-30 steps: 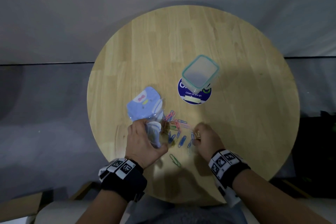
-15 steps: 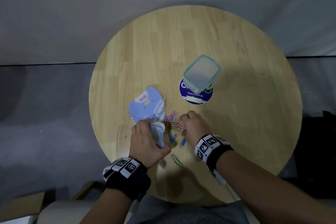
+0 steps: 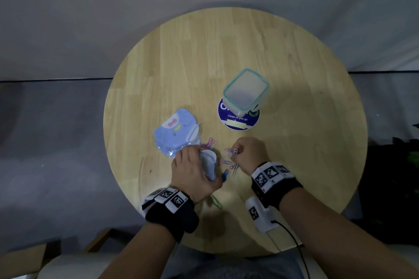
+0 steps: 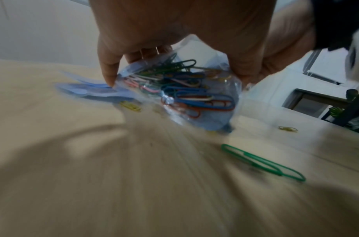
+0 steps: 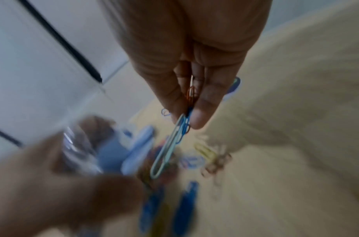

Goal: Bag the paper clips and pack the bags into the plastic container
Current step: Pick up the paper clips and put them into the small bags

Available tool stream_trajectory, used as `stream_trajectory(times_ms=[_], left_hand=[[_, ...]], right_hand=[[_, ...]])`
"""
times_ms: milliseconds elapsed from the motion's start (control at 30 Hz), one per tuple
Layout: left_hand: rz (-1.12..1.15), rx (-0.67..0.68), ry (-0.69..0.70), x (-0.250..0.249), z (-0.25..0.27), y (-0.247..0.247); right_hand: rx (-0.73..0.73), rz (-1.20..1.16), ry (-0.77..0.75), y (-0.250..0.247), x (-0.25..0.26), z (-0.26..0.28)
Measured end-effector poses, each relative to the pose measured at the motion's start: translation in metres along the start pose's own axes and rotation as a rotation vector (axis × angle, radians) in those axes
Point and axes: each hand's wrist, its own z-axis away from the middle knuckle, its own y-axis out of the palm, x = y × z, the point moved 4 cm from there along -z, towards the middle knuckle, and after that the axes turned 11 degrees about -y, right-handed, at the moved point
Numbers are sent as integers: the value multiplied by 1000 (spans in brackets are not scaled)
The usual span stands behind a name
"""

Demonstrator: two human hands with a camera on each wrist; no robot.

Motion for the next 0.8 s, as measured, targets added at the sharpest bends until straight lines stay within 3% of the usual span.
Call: stream_trajectory(times_ms=[133, 200, 367, 567, 800], left_hand=[[-41, -39, 34, -16, -1, 1], [-19, -59, 49, -25, 0, 0], [13, -55, 34, -38, -2, 1], [38, -72, 51, -44, 1, 0], [207, -99, 30, -63, 2, -6]], right_hand=[[-100, -465, 107, -25, 13, 9], [-124, -543, 114, -27, 20, 9], [-248, -365, -21, -35, 35, 8], [-437, -402, -50, -52, 24, 11], [-533, -262, -309, -35, 40, 23]])
